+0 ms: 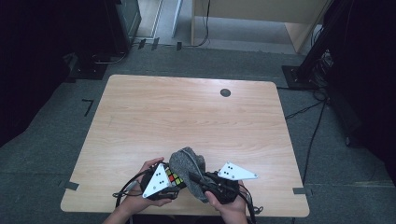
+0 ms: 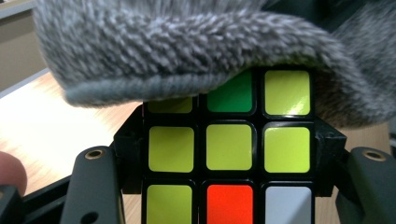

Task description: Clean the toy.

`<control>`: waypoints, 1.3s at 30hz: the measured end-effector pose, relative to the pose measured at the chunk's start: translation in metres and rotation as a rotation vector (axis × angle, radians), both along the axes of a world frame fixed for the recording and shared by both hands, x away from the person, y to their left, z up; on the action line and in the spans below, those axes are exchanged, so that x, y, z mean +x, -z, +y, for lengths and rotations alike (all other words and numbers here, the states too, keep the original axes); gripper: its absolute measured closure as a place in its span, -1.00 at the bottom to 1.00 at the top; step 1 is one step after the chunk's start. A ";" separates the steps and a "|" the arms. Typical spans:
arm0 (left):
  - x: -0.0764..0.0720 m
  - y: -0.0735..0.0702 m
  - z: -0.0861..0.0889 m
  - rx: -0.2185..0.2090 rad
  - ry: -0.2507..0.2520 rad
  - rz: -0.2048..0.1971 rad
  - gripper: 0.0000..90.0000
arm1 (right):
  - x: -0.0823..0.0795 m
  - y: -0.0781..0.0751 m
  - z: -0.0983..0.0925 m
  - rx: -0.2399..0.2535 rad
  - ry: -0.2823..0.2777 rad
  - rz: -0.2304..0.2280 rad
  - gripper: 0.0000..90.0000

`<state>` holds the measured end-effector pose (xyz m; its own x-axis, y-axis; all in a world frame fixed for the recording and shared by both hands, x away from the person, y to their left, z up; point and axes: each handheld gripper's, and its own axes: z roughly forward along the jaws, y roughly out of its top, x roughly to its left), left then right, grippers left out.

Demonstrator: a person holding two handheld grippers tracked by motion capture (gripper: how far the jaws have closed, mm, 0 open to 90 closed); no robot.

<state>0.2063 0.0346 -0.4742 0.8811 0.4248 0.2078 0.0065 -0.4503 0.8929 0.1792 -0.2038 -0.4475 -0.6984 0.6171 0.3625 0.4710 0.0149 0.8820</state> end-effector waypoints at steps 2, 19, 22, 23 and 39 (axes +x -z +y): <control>0.001 0.003 0.001 0.013 -0.004 0.005 -0.24 | 0.004 0.007 -0.001 -0.057 0.035 0.016 0.70; -0.008 -0.013 0.006 -0.049 -0.024 -0.036 -0.24 | -0.002 0.003 -0.003 -0.045 0.098 0.008 0.71; -0.011 -0.018 0.006 -0.056 -0.014 -0.048 -0.24 | -0.008 -0.006 -0.005 -0.030 0.104 -0.005 0.72; -0.012 -0.018 0.006 -0.052 -0.011 -0.055 -0.24 | -0.011 -0.010 -0.004 -0.015 0.092 -0.015 0.71; -0.013 -0.025 0.003 -0.049 0.004 -0.064 -0.24 | -0.009 -0.015 -0.006 -0.020 0.089 0.049 0.71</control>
